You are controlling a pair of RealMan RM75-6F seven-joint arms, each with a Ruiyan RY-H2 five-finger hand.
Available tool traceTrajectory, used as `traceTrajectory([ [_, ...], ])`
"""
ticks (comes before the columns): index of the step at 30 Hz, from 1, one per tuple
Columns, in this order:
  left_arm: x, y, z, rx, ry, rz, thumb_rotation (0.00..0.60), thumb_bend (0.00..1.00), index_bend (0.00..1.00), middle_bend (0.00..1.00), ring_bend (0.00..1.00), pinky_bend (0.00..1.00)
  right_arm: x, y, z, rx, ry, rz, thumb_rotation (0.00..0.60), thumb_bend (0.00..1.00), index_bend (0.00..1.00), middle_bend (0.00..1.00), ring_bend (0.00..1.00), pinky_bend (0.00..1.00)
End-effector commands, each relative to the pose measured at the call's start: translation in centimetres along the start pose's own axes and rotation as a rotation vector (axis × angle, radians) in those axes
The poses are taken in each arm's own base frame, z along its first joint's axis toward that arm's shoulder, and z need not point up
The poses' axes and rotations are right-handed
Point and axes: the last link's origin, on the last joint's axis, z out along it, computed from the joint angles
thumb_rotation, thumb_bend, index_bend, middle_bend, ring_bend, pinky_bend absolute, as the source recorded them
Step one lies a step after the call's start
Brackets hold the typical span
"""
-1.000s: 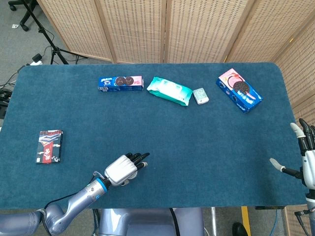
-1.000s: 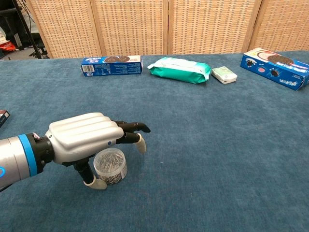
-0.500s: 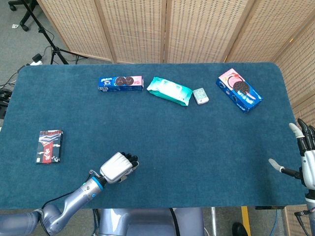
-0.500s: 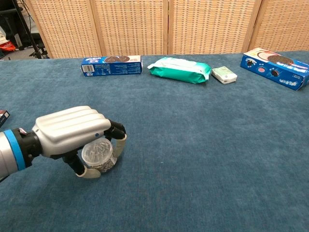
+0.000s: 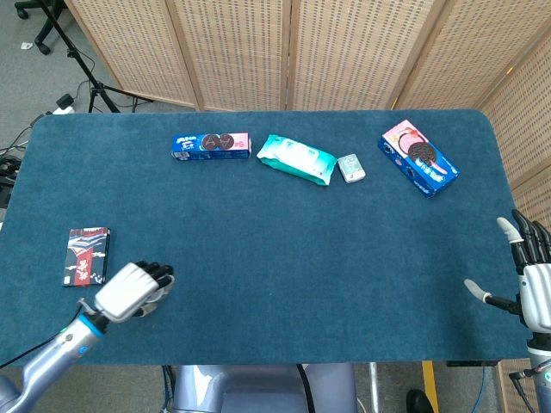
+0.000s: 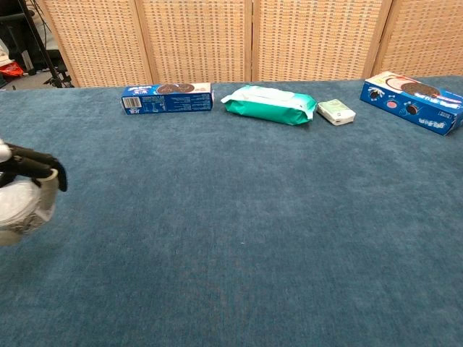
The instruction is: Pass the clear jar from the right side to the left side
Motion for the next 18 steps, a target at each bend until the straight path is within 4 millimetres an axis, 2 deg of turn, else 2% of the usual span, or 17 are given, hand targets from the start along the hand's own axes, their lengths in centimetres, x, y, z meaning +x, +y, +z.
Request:
traceTrajectory([
  [1, -1.8, -2.9, -6.5, 0.059, -0.025, -0.035, 0.6, 0.48, 0.59, 0.4, 0.43, 0.57, -0.1, -0.1, -0.1, 0.003, -0.005, 0.0, 0.6, 0.0, 0.07, 0.0, 0.0, 0.0],
  [4, -2.9, -4.2, -9.3, 0.113, -0.012, -0.049, 0.6, 0.48, 0.59, 0.4, 0.43, 0.57, -0.1, -0.2, -0.2, 0.007, -0.009, 0.001, 0.6, 0.0, 0.07, 0.0, 0.0, 0.0],
  [8, -4.3, -5.0, -11.2, 0.165, -0.017, -0.056, 0.6, 0.46, 0.59, 0.4, 0.43, 0.57, -0.1, -0.3, -0.3, 0.012, -0.01, 0.004, 0.6, 0.0, 0.07, 0.0, 0.0, 0.0],
  [13, -6.0, -5.8, -13.0, 0.251, -0.028, -0.094, 0.6, 0.46, 0.59, 0.4, 0.43, 0.57, -0.1, -0.4, -0.3, 0.016, -0.014, 0.01, 0.6, 0.0, 0.07, 0.0, 0.0, 0.0],
  [18, -6.4, -6.5, -13.4, 0.289, -0.007, -0.085, 0.6, 0.46, 0.59, 0.4, 0.43, 0.57, 0.0, -0.5, -0.4, 0.022, -0.019, 0.015, 0.6, 0.0, 0.07, 0.0, 0.0, 0.0],
])
